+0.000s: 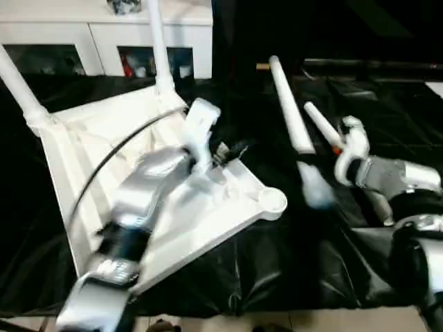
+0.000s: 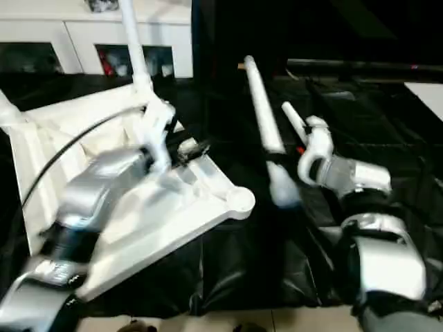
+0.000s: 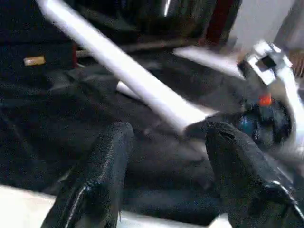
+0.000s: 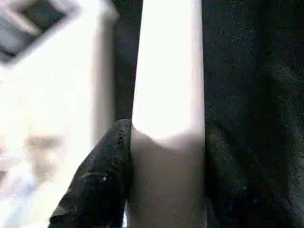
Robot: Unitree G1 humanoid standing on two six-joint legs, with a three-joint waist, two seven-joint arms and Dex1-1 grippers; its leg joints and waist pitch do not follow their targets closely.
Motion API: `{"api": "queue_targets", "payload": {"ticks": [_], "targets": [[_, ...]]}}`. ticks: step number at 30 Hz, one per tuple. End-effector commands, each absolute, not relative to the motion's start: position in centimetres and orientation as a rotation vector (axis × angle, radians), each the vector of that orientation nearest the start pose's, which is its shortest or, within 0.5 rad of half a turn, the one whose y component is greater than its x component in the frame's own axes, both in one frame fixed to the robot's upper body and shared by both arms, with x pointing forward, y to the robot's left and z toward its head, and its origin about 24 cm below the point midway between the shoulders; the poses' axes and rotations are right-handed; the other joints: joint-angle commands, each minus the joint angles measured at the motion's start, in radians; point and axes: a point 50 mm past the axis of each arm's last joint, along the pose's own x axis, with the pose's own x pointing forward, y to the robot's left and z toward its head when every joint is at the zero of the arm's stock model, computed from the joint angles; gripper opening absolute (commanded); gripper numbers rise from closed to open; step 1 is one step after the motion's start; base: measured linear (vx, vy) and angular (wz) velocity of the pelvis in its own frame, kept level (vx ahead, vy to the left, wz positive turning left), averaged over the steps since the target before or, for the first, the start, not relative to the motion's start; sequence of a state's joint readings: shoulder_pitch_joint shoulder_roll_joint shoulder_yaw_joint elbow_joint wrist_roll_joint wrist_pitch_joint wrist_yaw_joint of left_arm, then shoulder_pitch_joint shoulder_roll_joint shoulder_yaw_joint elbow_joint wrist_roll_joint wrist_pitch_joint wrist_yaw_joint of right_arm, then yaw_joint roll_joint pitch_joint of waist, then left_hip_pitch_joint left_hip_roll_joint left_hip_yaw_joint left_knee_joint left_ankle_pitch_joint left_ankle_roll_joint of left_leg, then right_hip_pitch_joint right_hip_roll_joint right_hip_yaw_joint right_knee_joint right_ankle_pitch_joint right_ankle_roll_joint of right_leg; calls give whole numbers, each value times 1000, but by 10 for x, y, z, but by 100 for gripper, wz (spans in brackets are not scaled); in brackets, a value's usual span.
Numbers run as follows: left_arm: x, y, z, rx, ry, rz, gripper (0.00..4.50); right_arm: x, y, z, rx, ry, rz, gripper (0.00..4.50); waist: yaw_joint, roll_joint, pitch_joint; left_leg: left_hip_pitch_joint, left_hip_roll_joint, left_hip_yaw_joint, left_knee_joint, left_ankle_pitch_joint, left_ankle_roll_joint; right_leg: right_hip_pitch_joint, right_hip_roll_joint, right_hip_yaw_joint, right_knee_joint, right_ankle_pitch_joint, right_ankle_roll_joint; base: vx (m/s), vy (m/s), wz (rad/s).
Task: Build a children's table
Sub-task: Pick table leg
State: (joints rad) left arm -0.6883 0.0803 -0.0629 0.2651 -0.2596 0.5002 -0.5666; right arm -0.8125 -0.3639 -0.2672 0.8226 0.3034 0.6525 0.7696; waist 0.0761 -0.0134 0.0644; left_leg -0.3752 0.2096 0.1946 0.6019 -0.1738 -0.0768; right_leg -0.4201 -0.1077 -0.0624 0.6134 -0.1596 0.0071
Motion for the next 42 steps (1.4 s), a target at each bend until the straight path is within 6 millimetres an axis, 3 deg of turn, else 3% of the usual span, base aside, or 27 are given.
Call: {"api": "queue_targets", "payload": {"ticks": [1, 2, 5, 10, 11, 15, 17, 18, 25, 36, 38, 42], "targets": [[349, 71, 136, -146, 141, -811, 288, 365, -207, 102, 441, 376, 613, 183, 12, -4, -89, 7, 5, 2, -55, -144, 70, 65, -17, 22, -59, -115, -271, 0, 0, 0], [353, 62, 140, -255, 158, -826, 288, 354, -192, 108, 439, 260, 762, 183, 14, 3, -89, 8, 4, 1, -54, -143, 70, 65, -17, 22, -58, -112, -270, 0, 0, 0], [355, 54, 142, -329, 175, -847, 288, 342, -181, 113, 442, 203, 877, 183, 25, -1, -92, 9, 8, -2, -56, -130, 95, 68, -16, 20, -57, -70, -276, 0, 0, 0], [355, 39, 152, -434, 182, -911, 288, 324, -167, 118, 451, 166, 1014, 183, 32, 3, -87, 13, 11, -3, -62, -169, 71, 62, -21, 21, -66, -144, -269, 0, 0, 0], [355, 34, 156, -463, 176, -928, 288, 321, -163, 118, 438, 170, 1037, 183, 33, 1, -83, 12, 9, -4, -65, -197, 55, 63, -23, 21, -74, -196, -248, 0, 0, 0], [352, 28, 166, -508, 151, -972, 288, 318, -160, 118, 410, 176, 1050, 183, 33, -3, -82, 9, 7, -6, -67, -206, 39, 63, -25, 21, -80, -249, -214, 0, 0, 0], [348, 26, 171, -518, 130, -1020, 258, 317, -159, 117, 392, 183, 1052, 183, 34, -6, -82, 9, 8, -6, -68, -195, 38, 62, -25, 21, -81, -254, -200, 0, 0, 0], [347, 25, 172, -498, 120, -1022, 251, 316, -158, 118, 387, 182, 1053, 183, 34, -10, -82, 7, 7, -6, -68, -191, 39, 63, -26, 21, -81, -256, -198, 0, 0, 0], [349, 26, 172, -471, 119, -960, 200, 315, -153, 122, 341, 181, 1038, 182, 34, -12, -84, 3, 9, -6, -65, -142, 50, 63, -25, 22, -72, -200, -203, 0, 0, 0], [349, 30, 176, -415, 36, -928, 188, 314, -146, 125, 286, 177, 1013, 182, 36, -19, -80, 3, 8, -5, -67, -153, 47, 60, -28, 24, -79, -249, -174, 0, 0, 0], [349, 33, 178, -418, 14, -946, 188, 313, -148, 124, 297, 191, 1017, 238, 34, -21, -80, 2, 8, -5, -67, -152, 44, 60, -27, 24, -79, -254, -169, 0, 0, 0], [343, 37, 179, -398, -23, -1046, 187, 309, -157, 124, 302, 222, 1049, 272, 34, -22, -81, 4, 10, -6, -68, -146, 45, 60, -27, 24, -77, -238, -173, 0, 0, 0]]}}
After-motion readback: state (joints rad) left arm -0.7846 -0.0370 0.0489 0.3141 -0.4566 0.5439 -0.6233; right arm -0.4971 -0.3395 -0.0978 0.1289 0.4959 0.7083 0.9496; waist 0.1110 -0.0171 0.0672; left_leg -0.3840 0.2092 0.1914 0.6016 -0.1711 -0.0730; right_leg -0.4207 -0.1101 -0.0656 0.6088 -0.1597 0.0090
